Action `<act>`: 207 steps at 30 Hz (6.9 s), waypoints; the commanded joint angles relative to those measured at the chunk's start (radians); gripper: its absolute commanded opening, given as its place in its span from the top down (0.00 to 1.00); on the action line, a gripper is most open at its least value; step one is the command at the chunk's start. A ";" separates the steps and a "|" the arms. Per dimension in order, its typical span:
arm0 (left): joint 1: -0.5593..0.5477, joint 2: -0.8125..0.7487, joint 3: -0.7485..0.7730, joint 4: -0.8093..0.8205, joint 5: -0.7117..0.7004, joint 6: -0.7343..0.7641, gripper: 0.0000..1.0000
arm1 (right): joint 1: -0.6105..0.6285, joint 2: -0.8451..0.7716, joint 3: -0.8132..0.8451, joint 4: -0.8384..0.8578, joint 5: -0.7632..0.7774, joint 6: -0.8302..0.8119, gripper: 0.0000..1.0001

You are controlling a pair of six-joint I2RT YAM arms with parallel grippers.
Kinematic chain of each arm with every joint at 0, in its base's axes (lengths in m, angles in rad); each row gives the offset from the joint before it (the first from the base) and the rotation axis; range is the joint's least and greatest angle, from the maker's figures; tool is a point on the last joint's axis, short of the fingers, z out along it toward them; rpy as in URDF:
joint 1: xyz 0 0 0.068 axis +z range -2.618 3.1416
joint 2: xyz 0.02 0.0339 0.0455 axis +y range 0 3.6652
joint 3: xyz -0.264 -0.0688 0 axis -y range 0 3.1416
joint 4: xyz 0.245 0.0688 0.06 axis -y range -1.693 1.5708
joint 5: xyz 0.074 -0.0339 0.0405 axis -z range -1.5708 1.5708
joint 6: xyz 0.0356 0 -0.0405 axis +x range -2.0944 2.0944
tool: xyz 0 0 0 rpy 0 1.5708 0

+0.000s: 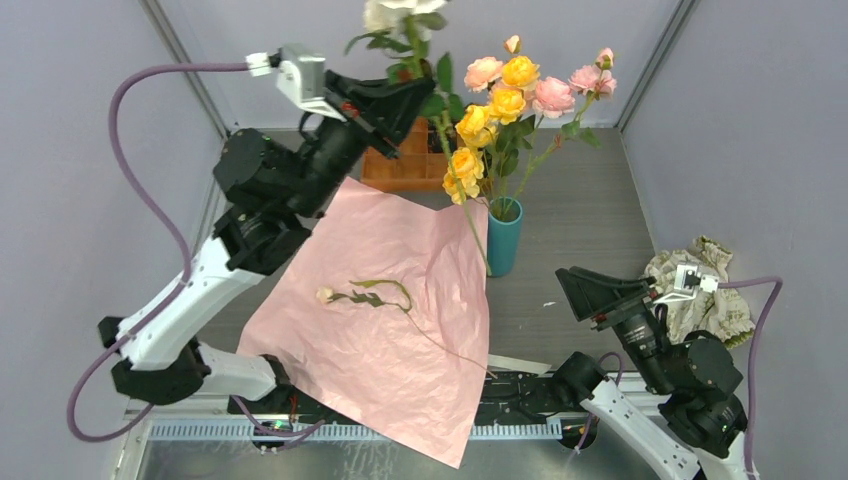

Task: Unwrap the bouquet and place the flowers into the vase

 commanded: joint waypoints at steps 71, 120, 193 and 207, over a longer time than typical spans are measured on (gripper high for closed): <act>-0.265 0.136 -0.479 0.312 -0.352 0.120 0.24 | -0.001 -0.044 -0.003 -0.075 -0.006 -0.049 0.19; -0.666 -0.706 -0.741 -1.257 -1.363 -0.942 0.49 | 0.787 1.298 0.284 0.196 0.209 -0.123 0.31; -0.664 -0.853 -0.752 -1.176 -1.419 -0.758 0.49 | 0.512 1.767 0.706 -0.079 0.098 -0.444 0.99; -0.664 -0.815 -0.737 -1.159 -1.416 -0.756 0.50 | 0.916 1.355 0.903 -0.296 0.686 -0.533 0.99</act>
